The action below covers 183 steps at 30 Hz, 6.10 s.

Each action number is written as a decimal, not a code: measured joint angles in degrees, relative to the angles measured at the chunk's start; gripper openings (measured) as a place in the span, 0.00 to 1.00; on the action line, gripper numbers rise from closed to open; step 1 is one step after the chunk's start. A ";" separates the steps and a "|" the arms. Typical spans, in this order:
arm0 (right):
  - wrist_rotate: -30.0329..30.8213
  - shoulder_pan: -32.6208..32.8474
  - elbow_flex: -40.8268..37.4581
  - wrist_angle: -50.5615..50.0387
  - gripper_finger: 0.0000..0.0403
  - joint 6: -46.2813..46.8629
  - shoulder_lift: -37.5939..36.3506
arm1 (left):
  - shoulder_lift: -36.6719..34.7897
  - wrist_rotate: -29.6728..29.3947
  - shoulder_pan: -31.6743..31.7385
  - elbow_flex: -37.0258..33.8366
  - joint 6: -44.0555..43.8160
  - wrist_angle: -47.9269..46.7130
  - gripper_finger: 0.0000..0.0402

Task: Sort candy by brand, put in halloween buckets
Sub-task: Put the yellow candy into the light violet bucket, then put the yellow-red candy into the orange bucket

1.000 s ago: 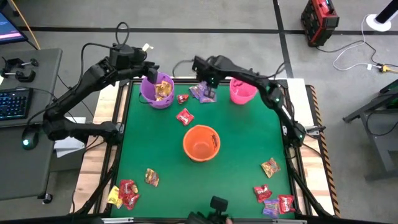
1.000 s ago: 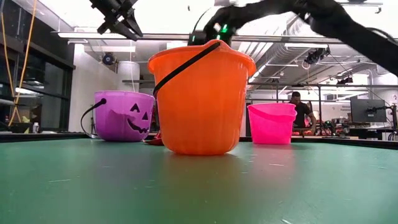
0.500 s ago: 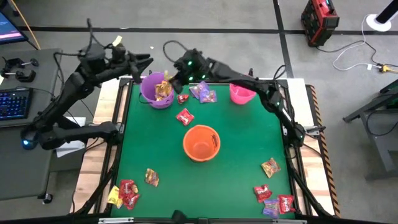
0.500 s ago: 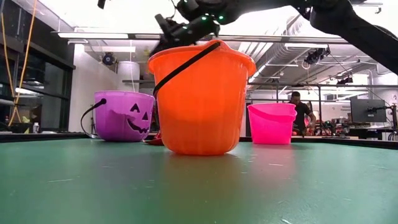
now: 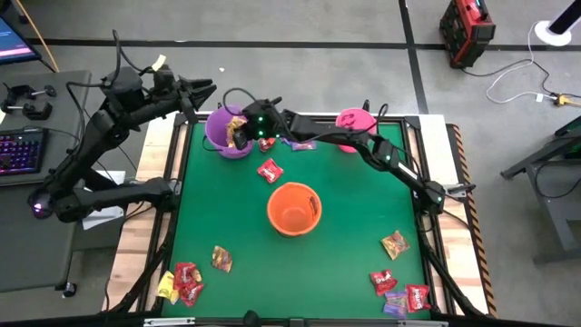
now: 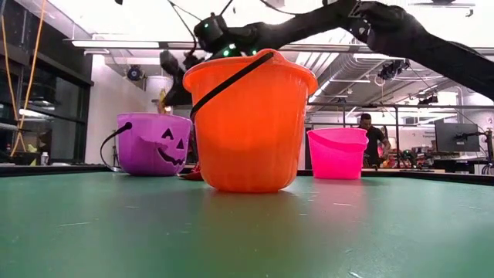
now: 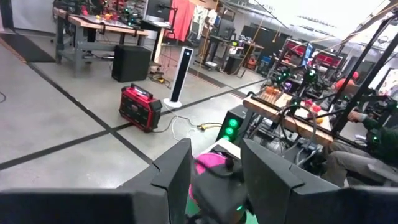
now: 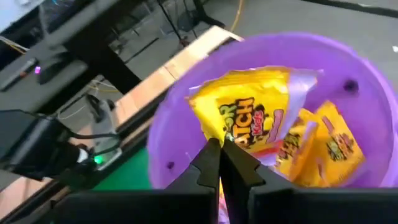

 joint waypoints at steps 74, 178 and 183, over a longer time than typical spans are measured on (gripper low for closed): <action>7.41 5.21 -85.09 -17.06 0.66 -2.09 -83.22 | 28.26 -1.95 -73.16 -14.95 -5.86 -26.67 0.33; -21.41 40.16 -98.57 -35.53 0.66 60.38 -64.27 | 8.72 -16.99 -39.30 -16.80 7.13 8.80 0.49; -22.64 40.13 -98.24 -34.13 0.65 58.59 -57.66 | 8.72 -16.52 -39.30 -16.81 6.80 8.70 0.49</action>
